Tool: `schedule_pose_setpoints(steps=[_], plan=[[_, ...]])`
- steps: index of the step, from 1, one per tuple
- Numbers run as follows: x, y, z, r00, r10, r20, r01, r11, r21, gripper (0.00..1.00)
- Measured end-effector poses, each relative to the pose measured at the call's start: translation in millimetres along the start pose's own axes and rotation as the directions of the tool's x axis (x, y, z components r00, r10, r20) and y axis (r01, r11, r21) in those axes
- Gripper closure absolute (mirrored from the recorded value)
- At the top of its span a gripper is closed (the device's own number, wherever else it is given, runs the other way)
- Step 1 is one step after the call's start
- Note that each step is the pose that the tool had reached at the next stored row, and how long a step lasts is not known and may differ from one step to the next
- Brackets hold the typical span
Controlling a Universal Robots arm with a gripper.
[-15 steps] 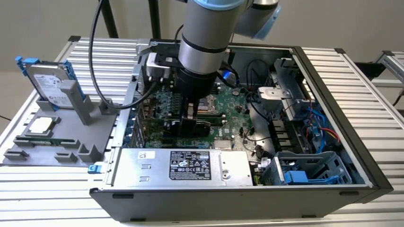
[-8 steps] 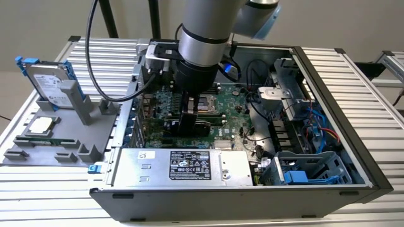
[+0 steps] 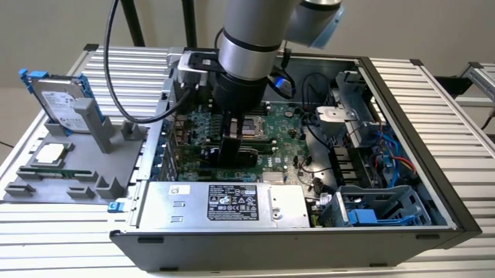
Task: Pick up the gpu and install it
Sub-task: 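Press down on the gpu until it lock into place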
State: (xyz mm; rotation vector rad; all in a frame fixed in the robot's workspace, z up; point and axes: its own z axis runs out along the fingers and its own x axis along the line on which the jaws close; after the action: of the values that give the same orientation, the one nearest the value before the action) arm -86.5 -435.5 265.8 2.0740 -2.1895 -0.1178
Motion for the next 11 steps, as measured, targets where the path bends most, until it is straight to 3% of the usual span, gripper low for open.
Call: schedule_pose_setpoints(steps=[4,5,11], plan=[[0.0,0.4,-2.6,1.0,0.0,0.0004,0.0,1.0,0.0004,0.0],[-0.1,0.6,-2.6,1.0,0.0,0.0004,0.0,1.0,0.0009,1.0],[-1.3,0.8,-2.8,1.0,0.0,0.0002,0.0,1.0,0.0011,1.0]])
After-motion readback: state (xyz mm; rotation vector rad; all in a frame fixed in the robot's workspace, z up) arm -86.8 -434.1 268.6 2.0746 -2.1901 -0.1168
